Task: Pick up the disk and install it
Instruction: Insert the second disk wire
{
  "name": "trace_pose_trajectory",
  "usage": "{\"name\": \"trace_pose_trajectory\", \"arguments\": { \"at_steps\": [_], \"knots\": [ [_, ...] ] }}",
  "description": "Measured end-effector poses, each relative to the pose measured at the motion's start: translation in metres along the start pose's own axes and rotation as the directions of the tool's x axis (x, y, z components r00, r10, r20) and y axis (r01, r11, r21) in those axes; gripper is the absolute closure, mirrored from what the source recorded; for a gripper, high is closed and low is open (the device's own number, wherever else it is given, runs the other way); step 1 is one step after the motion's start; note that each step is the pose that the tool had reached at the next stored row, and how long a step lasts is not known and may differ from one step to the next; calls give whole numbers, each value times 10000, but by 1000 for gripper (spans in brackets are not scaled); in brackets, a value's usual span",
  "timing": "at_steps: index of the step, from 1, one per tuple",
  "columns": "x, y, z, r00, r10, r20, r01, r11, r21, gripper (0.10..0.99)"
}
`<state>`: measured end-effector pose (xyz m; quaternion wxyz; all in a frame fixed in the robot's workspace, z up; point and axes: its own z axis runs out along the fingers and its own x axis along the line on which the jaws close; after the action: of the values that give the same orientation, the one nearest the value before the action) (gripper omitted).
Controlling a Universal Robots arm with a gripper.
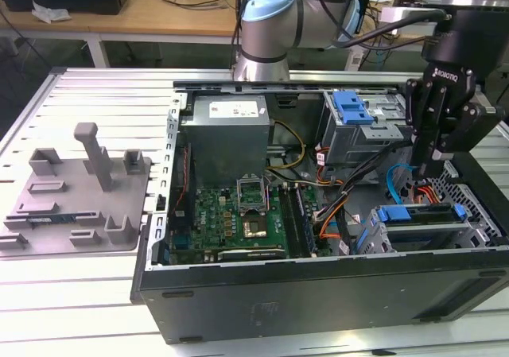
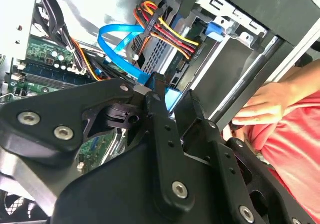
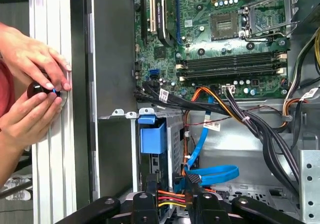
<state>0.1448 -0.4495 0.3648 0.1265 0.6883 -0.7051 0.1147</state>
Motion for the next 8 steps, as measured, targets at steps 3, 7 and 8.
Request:
{"name": "trace_pose_trajectory", "arguments": {
  "at_steps": [3, 7, 8],
  "knots": [
    [-12, 8, 37, 10000, -36, -5, 36, 10000, 15, 725],
    [-13, 8, 41, 10000, -70, -12, 71, 9999, 82, 725],
    [-13, 8, 41, 10000, -74, -12, 74, 9999, 84, 725]
  ]
}}
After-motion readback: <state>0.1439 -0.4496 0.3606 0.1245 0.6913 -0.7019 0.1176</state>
